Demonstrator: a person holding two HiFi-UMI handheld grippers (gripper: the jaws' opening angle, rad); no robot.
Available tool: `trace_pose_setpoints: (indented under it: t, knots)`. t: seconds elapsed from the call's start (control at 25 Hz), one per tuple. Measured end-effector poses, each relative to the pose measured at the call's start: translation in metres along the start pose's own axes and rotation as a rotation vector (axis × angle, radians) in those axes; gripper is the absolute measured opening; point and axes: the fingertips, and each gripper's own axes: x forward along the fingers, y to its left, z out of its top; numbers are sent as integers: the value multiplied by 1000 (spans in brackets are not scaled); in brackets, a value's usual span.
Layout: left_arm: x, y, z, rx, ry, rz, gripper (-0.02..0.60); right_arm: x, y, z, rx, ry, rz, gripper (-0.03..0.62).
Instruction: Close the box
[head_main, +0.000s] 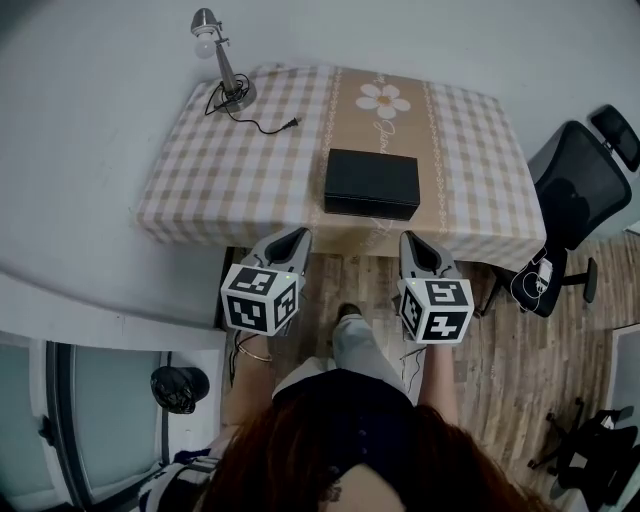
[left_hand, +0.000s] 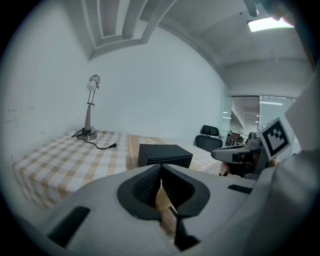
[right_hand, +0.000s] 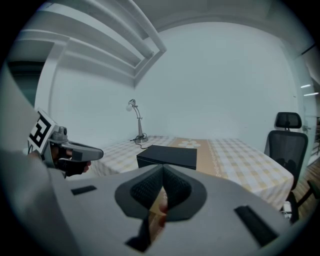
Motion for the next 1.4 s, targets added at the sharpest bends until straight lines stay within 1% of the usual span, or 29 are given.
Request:
trace_pose_setpoints:
  t: [0.64, 0.96, 1.12, 1.4]
  knots:
    - [-60, -32, 2, 50, -84, -9, 29, -50, 39, 9, 32, -87, 39, 17]
    - [-78, -48, 2, 92, -111, -10, 29, -72, 56, 13, 9, -118, 51, 17]
    - [-86, -60, 8, 115, -133, -22, 29, -85, 61, 15, 16, -132, 58, 17]
    - [-88, -84, 13, 145, -147, -63, 29, -99, 62, 12, 22, -150, 62, 17]
